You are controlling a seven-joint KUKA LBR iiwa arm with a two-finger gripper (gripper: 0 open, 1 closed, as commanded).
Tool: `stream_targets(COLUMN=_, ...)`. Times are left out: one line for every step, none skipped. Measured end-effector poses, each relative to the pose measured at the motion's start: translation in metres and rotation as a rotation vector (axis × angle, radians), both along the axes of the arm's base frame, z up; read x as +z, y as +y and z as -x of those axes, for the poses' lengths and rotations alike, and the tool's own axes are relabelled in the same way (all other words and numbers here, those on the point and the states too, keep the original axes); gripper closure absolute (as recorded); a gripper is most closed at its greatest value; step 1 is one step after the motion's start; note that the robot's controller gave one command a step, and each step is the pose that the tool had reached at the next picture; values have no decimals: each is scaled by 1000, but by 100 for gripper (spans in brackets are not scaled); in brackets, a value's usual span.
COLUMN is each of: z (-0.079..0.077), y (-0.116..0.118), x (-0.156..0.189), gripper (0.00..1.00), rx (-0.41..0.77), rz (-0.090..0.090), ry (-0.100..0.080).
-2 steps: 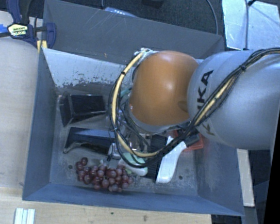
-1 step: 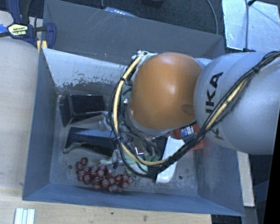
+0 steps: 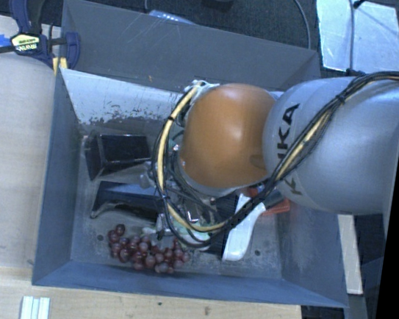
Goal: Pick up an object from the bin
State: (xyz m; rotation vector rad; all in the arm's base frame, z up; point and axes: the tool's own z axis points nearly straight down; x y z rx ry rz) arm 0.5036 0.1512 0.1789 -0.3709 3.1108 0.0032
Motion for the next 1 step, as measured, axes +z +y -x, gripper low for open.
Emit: stream_targets(z=-21, y=4, x=-18, gripper=0, rx=-122, rz=0, ry=3)
